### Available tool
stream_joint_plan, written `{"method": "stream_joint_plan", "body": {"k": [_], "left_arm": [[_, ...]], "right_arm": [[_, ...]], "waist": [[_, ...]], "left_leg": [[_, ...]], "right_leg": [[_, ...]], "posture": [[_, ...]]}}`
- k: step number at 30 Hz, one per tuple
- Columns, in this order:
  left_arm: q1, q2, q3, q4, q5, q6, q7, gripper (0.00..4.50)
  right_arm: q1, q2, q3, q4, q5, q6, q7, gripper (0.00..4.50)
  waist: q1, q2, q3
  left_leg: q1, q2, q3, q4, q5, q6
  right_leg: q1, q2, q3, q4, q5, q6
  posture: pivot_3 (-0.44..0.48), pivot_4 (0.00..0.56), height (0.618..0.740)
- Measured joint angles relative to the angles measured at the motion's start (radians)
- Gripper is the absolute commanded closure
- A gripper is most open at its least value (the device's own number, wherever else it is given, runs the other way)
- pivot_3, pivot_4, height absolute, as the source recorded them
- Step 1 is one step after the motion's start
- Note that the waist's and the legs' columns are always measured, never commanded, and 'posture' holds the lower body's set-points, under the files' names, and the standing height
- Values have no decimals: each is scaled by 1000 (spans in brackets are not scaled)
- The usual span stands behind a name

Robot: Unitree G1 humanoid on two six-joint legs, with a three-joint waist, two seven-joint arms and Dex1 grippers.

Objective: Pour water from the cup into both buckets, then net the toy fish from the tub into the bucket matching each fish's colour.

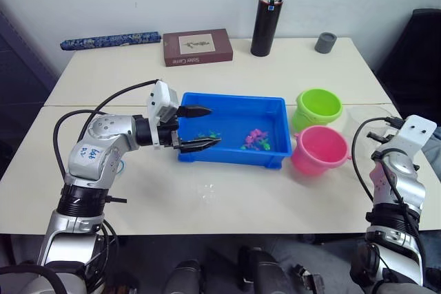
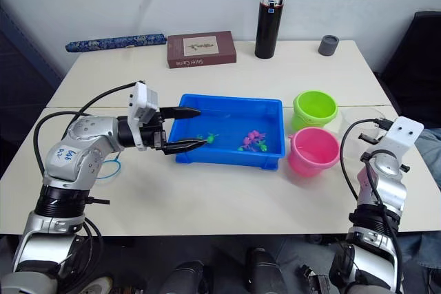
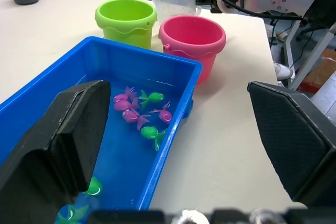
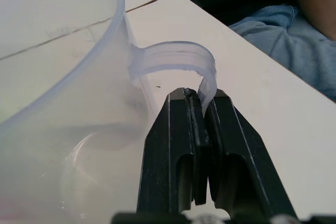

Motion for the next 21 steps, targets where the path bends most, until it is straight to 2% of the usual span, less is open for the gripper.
{"method": "stream_joint_plan", "body": {"k": [1, 3, 5, 6, 15, 18, 21], "left_arm": [[0, 0, 0, 0, 0, 0, 0, 0], [0, -1, 0, 1, 0, 0, 0, 0], [-2, -3, -2, 2, 1, -1, -1, 0], [-3, -4, -3, 3, 1, -1, -1, 0], [-12, -8, -11, 12, 3, -10, -4, 0], [-13, -8, -12, 17, 5, -13, -3, 0], [-10, -5, -13, 28, 9, -13, 1, 0]], "right_arm": [[21, -1, 7, 0, -1, 18, -2, 2639], [50, -6, 24, -7, -4, 49, -2, 1584], [87, -22, 33, -46, -5, 98, 4, 737], [110, -36, 34, -88, -3, 137, 11, 102], [268, -83, 45, -418, 34, 440, 111, 102], [375, -167, 50, -591, 112, 598, 243, 102], [472, -264, 50, -717, 197, 672, 394, 102]], "waist": [[1, 0, 0], [-1, 0, 0], [-1, 0, 0], [-1, 0, 0], [1, 1, 0], [3, 1, 0], [5, 1, 0]], "left_leg": [[0, 0, 0, 0, 0, 0], [0, 0, 0, 0, 0, 0], [0, 0, 0, 0, 0, 0], [0, 0, 0, 0, 0, 0], [0, 0, 0, -1, -1, 1], [0, 0, 0, -1, -1, 2], [0, 0, -1, -1, -2, 3]], "right_leg": [[0, 0, 0, 0, 0, 0], [0, 0, 0, 0, 0, 0], [0, 0, 0, 0, 0, 0], [0, 0, 0, 0, 0, 0], [0, 0, 0, 0, 0, 0], [0, 0, 0, -1, 0, 0], [1, 0, 0, -2, 0, 0]], "posture": [[0, 150, 740], [0, 150, 740], [0, 150, 740], [0, 150, 740], [0, 150, 740], [0, 150, 740], [0, 150, 740]]}}
